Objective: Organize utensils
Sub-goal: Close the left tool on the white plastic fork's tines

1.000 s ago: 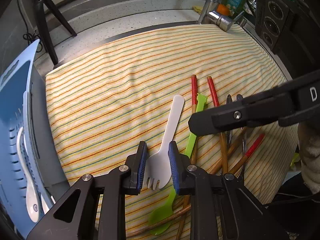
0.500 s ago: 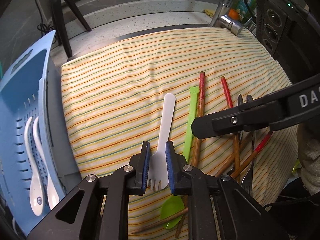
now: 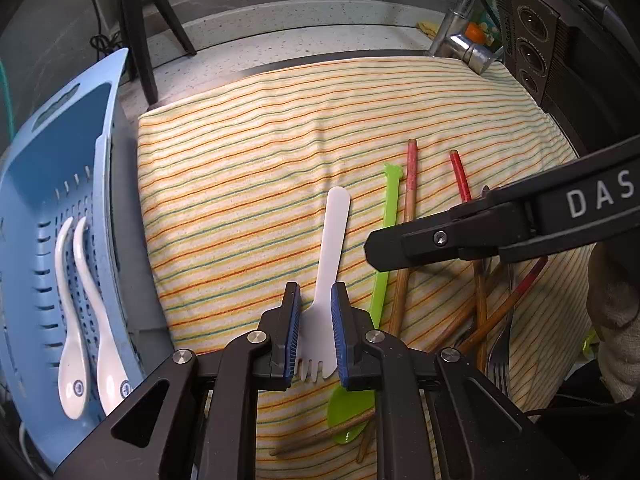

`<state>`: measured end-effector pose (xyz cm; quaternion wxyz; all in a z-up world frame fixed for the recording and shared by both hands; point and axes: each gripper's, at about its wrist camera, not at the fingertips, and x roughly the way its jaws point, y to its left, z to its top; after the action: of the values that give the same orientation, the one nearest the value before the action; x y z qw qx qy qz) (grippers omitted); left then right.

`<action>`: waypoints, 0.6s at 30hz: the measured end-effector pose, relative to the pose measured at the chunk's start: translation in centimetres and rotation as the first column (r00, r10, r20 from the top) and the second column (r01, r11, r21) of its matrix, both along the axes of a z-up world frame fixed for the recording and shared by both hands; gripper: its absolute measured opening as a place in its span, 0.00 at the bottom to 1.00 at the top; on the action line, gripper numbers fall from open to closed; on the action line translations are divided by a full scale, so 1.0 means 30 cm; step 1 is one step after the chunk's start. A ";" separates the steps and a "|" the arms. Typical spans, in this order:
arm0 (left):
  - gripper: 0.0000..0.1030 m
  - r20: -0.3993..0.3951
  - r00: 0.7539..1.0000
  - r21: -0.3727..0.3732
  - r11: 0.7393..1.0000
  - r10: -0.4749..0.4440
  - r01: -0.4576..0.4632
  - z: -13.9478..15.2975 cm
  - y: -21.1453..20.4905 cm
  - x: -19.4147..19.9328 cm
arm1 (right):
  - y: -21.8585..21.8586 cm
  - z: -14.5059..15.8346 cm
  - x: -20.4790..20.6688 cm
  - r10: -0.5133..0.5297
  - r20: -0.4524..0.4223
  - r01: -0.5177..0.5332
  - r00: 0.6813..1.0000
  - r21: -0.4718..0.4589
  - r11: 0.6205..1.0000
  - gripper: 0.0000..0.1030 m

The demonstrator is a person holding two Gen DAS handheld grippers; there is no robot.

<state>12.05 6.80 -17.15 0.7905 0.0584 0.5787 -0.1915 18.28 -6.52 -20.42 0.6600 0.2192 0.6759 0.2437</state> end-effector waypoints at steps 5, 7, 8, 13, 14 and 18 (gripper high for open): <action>0.14 0.001 1.000 -0.008 1.000 0.011 -0.011 -0.001 0.012 -0.008 | 0.013 -0.018 0.023 -0.029 -0.031 0.028 0.999 -0.033 0.999 0.16; 0.14 0.003 1.000 -0.010 1.000 0.014 -0.014 -0.001 0.013 -0.009 | 0.018 -0.016 0.019 -0.027 -0.027 0.026 0.999 -0.049 0.998 0.16; 0.14 0.003 1.000 -0.012 1.000 0.016 -0.016 -0.002 0.015 -0.011 | 0.020 -0.015 0.016 -0.021 -0.023 0.019 1.000 -0.054 0.998 0.16; 0.14 0.004 1.000 -0.019 1.000 0.019 -0.019 0.001 0.030 -0.030 | -0.011 -0.039 -0.008 -0.037 -0.052 0.034 0.998 -0.056 0.998 0.16; 0.14 0.004 1.000 -0.020 1.000 0.018 -0.018 0.001 0.031 -0.034 | -0.016 -0.042 -0.008 -0.043 -0.056 0.040 0.998 -0.048 0.998 0.15; 0.14 0.002 1.000 -0.018 1.000 0.010 -0.010 0.001 0.024 -0.032 | -0.011 -0.041 0.000 -0.058 -0.051 0.056 0.997 -0.050 0.997 0.16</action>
<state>11.08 7.51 -17.12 0.7927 0.0486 0.5762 -0.1928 18.26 -6.84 -21.65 0.6537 0.2289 0.6923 0.2024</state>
